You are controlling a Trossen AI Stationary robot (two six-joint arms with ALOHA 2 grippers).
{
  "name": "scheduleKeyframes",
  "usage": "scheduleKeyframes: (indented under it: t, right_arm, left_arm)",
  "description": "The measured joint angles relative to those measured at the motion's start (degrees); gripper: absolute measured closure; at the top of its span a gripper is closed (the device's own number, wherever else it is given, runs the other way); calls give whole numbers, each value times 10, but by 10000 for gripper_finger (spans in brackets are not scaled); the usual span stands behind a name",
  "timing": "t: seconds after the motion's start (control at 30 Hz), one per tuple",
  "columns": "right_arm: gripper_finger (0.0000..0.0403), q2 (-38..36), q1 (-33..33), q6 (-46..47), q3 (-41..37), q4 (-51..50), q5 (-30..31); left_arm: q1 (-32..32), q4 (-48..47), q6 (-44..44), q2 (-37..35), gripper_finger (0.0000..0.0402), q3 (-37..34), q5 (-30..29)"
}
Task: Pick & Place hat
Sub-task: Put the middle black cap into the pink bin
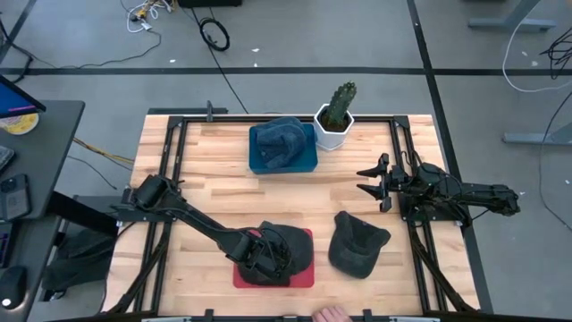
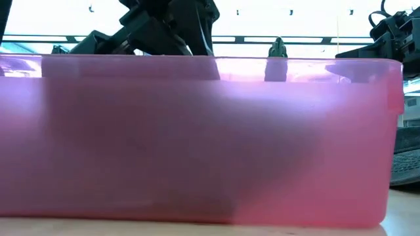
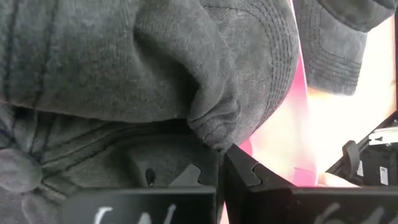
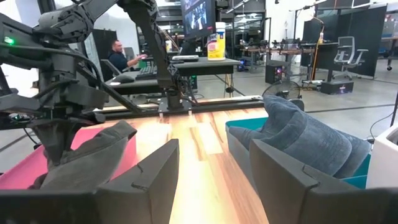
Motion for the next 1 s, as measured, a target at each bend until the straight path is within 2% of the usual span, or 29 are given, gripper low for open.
scheduleKeyframes:
  t: [0.27,0.47,0.6,0.8,1.0]
  right_arm:
    - [204,0,0,0,0,0,0]
    - [204,0,0,0,0,0,0]
    - [204,0,0,0,0,0,0]
    - [204,0,0,0,0,0,0]
    - [204,0,0,0,0,0,0]
  left_arm:
    - [1,-2,41,1,398,0,1]
    - [4,32,115,1,387,1,15]
    - [3,44,150,1,357,4,19]
    - [4,44,176,1,293,4,51]
    - [13,48,238,-23,232,4,121]
